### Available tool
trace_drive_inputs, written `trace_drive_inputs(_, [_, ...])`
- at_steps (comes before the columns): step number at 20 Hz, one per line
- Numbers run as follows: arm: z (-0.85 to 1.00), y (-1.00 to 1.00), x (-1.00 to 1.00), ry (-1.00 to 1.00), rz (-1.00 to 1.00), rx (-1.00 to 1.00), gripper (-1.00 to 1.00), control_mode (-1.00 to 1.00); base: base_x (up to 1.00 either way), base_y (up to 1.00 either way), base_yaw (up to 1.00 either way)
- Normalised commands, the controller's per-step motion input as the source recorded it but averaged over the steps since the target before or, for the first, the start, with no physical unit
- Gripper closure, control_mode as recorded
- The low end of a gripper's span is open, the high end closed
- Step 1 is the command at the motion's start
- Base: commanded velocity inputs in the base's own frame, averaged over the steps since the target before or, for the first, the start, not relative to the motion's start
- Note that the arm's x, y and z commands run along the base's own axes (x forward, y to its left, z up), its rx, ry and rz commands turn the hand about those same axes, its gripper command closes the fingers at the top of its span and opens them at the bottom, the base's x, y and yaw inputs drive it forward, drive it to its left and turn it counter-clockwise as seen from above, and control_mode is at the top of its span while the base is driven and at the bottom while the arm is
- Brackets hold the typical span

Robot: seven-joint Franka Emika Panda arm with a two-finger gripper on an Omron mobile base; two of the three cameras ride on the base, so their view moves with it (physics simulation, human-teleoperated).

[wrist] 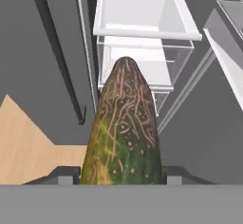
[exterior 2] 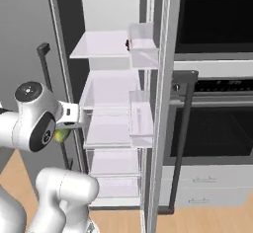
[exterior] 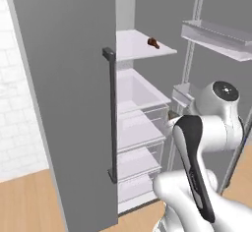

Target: Place one cucumber and one chicken drumstick in each tupperware on the nearby counter, to pack two identical lunches.

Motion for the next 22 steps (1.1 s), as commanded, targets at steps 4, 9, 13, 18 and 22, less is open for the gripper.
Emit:
trace_drive_inputs(4, [0.00,0.00,0.00,0.00,0.00,0.00,1.00,1.00,-1.00,-0.84,-0.04])
trace_drive_inputs(9, [0.00,0.00,0.00,0.00,0.00,0.00,1.00,1.00,-0.98,-0.98,-0.21])
trace_drive_inputs(13, [0.00,0.00,0.00,0.00,0.00,0.00,1.00,1.00,-0.13,-1.00,-0.62])
trace_drive_inputs(18, [0.00,0.00,0.00,0.00,0.00,0.00,1.00,1.00,0.56,-1.00,-0.60])
trace_drive_inputs(22, [0.00,0.00,0.00,0.00,0.00,0.00,1.00,1.00,1.00,-0.86,-0.22])
